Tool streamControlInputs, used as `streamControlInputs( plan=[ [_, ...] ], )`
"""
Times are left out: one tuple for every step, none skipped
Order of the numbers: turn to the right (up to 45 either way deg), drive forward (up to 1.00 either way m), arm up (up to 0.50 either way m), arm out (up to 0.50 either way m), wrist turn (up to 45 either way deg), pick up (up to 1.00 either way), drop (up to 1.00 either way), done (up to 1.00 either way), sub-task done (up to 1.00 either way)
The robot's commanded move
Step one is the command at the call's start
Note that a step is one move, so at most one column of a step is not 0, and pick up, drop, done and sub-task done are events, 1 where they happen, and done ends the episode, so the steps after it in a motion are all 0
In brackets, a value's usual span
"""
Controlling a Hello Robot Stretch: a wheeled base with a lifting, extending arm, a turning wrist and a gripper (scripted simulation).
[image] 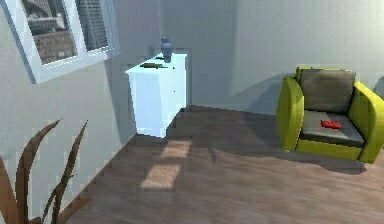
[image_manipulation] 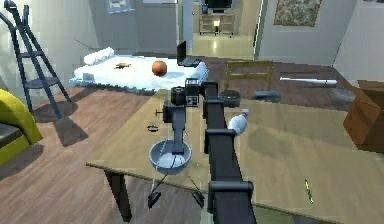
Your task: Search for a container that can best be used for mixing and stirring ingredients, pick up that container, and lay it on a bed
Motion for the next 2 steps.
streamControlInputs(
  plan=[
    [0.0,0.00,0.00,0.00,45.0,0.00,0.00,0.00,0.00],
    [0.0,0.00,0.00,0.00,45.0,0.00,0.00,0.00,0.00]
  ],
)
